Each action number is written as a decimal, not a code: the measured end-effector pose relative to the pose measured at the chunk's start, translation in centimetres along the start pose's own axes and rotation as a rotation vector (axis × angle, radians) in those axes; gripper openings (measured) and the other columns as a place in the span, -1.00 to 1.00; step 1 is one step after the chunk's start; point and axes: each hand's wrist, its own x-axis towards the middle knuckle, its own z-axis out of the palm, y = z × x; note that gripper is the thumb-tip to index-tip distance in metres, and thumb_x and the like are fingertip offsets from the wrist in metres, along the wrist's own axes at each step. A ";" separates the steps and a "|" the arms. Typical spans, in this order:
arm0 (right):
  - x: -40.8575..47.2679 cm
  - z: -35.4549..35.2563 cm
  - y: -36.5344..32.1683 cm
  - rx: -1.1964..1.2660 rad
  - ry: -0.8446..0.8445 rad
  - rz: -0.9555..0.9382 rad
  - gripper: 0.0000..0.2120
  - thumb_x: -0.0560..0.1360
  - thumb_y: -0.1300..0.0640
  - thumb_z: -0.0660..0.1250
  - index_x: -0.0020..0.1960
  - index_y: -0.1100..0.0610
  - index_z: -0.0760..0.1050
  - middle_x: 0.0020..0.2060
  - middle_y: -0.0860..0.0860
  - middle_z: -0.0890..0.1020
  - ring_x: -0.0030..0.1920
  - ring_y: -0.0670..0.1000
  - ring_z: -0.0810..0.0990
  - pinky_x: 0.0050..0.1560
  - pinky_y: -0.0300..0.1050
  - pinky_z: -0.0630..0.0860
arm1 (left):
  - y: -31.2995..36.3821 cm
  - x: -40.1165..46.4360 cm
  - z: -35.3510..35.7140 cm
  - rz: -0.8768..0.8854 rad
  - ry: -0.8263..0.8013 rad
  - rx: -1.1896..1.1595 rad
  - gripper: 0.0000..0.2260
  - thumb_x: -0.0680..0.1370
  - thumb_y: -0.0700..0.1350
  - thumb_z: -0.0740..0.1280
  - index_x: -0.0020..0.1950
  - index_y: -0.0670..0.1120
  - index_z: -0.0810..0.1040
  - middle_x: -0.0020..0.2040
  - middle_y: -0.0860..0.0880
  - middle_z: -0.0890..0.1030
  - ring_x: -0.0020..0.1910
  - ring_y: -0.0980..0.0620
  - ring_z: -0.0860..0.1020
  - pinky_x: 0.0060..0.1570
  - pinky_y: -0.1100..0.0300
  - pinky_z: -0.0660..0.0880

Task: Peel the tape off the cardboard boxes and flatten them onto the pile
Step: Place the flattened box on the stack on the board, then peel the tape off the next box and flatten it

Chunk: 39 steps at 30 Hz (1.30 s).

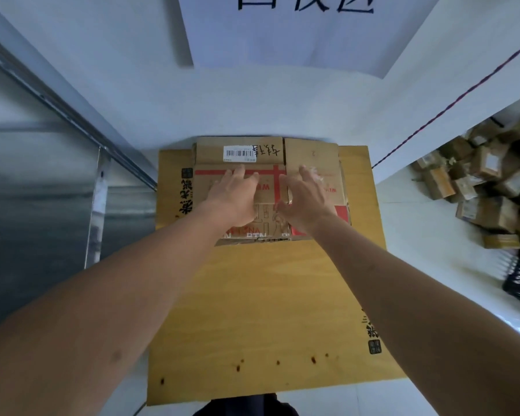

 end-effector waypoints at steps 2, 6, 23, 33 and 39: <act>-1.1 -0.6 -0.5 0.047 0.028 -0.005 -0.43 0.60 0.04 0.39 0.57 -0.04 0.33 0.64 0.10 0.15 0.63 0.20 0.10 0.56 0.23 0.15 | 0.2 -1.1 -1.1 0.027 0.025 0.017 -0.25 0.56 -0.08 0.45 0.67 -0.04 0.17 0.65 -0.14 0.18 0.61 -0.20 0.19 0.56 -0.27 0.20; -3.6 -2.6 -2.2 0.039 0.147 -0.112 -0.53 0.64 0.01 0.31 0.53 0.02 0.40 0.47 0.06 0.47 0.45 0.14 0.44 0.45 0.15 0.39 | 0.7 -4.1 -3.0 0.073 0.142 0.021 -0.45 0.61 0.00 0.39 0.57 -0.05 0.35 0.54 -0.07 0.38 0.48 -0.13 0.40 0.44 -0.19 0.42; -26.4 -12.4 -10.8 -0.149 0.393 -0.484 -0.49 0.68 -0.17 0.17 0.58 -0.03 0.35 0.57 0.05 0.35 0.57 0.09 0.29 0.56 0.08 0.19 | 5.0 -29.9 -10.7 0.000 0.531 0.145 -0.48 0.69 0.06 0.26 0.62 -0.08 0.29 0.59 -0.13 0.34 0.56 -0.17 0.33 0.54 -0.18 0.26; -45.5 -12.6 -17.8 -0.138 0.539 -0.806 -0.57 0.68 -0.11 0.18 0.50 -0.01 0.45 0.48 0.05 0.48 0.46 0.12 0.45 0.44 0.08 0.36 | 6.8 -53.5 -10.7 -0.192 0.802 0.102 -0.55 0.65 0.06 0.31 0.51 -0.07 0.44 0.42 -0.09 0.51 0.38 -0.16 0.51 0.37 -0.15 0.46; -55.3 -11.5 -24.3 -0.144 0.552 -1.011 -0.57 0.68 -0.14 0.17 0.48 -0.01 0.47 0.44 0.05 0.52 0.42 0.14 0.50 0.43 0.12 0.43 | 4.6 -66.8 -10.6 -0.323 0.914 0.077 -0.52 0.66 0.07 0.30 0.55 -0.04 0.40 0.52 -0.05 0.44 0.45 -0.14 0.46 0.37 -0.13 0.44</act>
